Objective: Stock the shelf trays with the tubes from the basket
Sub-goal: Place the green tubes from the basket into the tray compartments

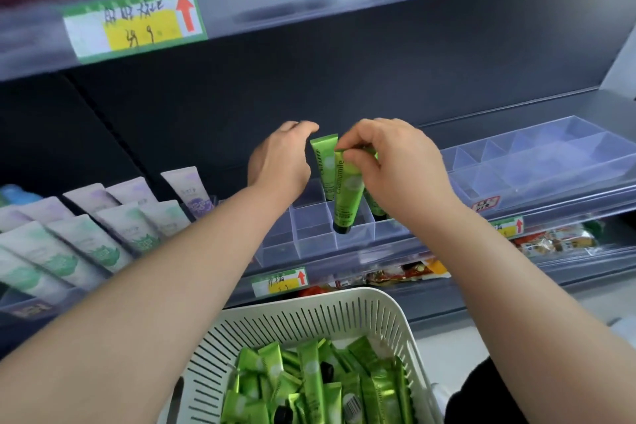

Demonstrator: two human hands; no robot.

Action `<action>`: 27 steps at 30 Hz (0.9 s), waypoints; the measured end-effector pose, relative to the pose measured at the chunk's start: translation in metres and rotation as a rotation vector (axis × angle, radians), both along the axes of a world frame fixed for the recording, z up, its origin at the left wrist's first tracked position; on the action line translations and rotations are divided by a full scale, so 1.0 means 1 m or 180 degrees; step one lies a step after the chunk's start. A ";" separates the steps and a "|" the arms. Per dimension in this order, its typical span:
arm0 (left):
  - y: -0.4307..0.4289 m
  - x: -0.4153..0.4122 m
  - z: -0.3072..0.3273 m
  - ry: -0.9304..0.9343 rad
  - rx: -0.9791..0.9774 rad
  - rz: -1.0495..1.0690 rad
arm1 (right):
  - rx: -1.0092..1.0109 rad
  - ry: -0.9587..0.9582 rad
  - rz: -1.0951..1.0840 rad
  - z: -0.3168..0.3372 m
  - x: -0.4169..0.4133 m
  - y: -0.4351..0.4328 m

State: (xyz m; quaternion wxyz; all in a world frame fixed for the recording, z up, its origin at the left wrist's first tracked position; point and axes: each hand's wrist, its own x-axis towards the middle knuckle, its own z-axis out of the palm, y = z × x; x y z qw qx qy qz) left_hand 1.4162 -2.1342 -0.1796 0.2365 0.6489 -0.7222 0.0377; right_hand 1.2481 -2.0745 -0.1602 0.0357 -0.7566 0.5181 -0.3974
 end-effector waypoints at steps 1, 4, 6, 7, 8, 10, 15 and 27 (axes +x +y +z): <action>0.007 0.002 0.000 0.0019 -0.0032 -0.0013 | -0.0045 0.0027 -0.0042 0.003 0.004 -0.004; 0.029 0.009 -0.006 0.0146 -0.0042 -0.0046 | -0.0143 0.0194 -0.0206 0.007 0.015 -0.019; 0.042 0.013 -0.014 0.0206 -0.0026 -0.0134 | -0.0242 0.0332 -0.0310 0.004 0.022 -0.032; 0.047 0.015 -0.017 0.0211 -0.0021 -0.0179 | -0.0277 0.0399 -0.0363 0.000 0.025 -0.039; 0.051 0.017 -0.020 0.0212 -0.0013 -0.0211 | -0.0289 0.0456 -0.0410 -0.003 0.028 -0.045; 0.058 0.019 -0.023 0.0192 0.0007 -0.0253 | -0.0269 0.0592 -0.0462 -0.009 0.032 -0.055; 0.067 0.025 -0.025 0.0065 0.0035 -0.0292 | -0.0139 0.0915 -0.0491 -0.019 0.037 -0.065; 0.074 0.024 -0.036 0.0148 0.0160 -0.0413 | -0.0192 0.1417 -0.0582 -0.037 0.034 -0.064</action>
